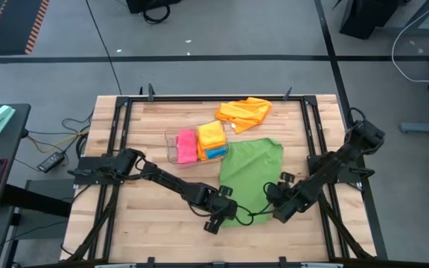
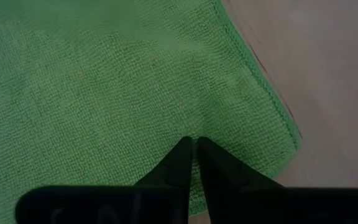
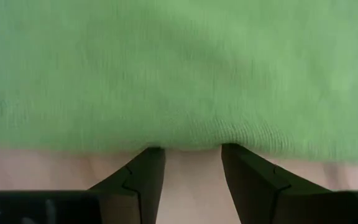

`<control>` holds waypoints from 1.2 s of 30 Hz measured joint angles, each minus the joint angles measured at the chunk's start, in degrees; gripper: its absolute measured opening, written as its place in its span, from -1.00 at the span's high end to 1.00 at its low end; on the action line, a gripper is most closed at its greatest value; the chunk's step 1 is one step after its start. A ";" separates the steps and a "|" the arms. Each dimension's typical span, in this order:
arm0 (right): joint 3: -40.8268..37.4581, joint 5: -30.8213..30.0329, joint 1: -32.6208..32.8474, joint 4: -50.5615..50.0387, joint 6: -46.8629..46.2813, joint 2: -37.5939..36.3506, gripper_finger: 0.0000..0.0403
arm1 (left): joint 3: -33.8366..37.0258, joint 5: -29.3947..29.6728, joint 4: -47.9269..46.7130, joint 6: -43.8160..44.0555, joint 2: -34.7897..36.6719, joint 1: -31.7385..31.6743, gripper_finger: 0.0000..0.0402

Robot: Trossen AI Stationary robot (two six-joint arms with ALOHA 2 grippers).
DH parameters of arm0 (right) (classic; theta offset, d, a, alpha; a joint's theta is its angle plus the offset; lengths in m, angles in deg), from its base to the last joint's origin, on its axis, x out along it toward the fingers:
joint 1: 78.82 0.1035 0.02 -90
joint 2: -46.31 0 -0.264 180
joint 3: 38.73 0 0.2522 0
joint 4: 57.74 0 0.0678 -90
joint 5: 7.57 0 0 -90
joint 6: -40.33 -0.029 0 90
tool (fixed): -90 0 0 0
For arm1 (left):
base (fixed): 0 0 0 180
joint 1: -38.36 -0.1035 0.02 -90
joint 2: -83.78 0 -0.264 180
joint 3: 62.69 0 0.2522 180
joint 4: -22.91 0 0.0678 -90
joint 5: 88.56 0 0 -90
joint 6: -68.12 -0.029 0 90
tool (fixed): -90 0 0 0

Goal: Fold microfiber towels
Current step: Fold the green microfiber cloth

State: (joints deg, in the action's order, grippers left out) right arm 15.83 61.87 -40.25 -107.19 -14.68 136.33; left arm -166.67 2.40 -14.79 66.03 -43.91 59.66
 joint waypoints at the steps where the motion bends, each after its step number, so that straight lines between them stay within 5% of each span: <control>1: -0.18 -2.84 -0.75 1.84 1.24 -0.14 0.15 | 0.00 0.00 -0.01 0.00 -0.02 0.00 0.81; 4: -0.18 -9.80 -2.93 6.99 5.91 -1.12 0.15 | 0.04 -0.08 0.09 0.02 -0.03 0.00 0.84; 11: -0.11 -12.87 -13.65 25.04 23.28 1.25 0.15 | 0.11 -0.19 0.44 0.00 -0.09 -0.07 0.87; 16: -0.06 -12.31 -22.31 36.78 33.38 3.04 0.15 | 0.13 -0.48 0.50 0.42 -0.13 -0.26 0.84; 22: -0.06 -4.94 -29.84 34.39 34.86 1.92 0.15 | 0.11 -0.32 0.29 1.70 -0.14 -0.15 0.83; 29: -0.06 5.21 -25.89 28.36 39.33 -5.44 0.15 | 0.11 -0.29 -0.02 1.88 -0.12 -0.17 0.88; 36: -2.30 2.82 -16.67 34.75 40.40 -4.64 0.15 | 0.11 -0.27 0.04 1.91 -0.12 -0.20 0.85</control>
State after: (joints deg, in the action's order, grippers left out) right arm 13.53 64.69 -56.92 -72.44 25.71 131.69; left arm -166.56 2.13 -14.75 67.94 -44.03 59.46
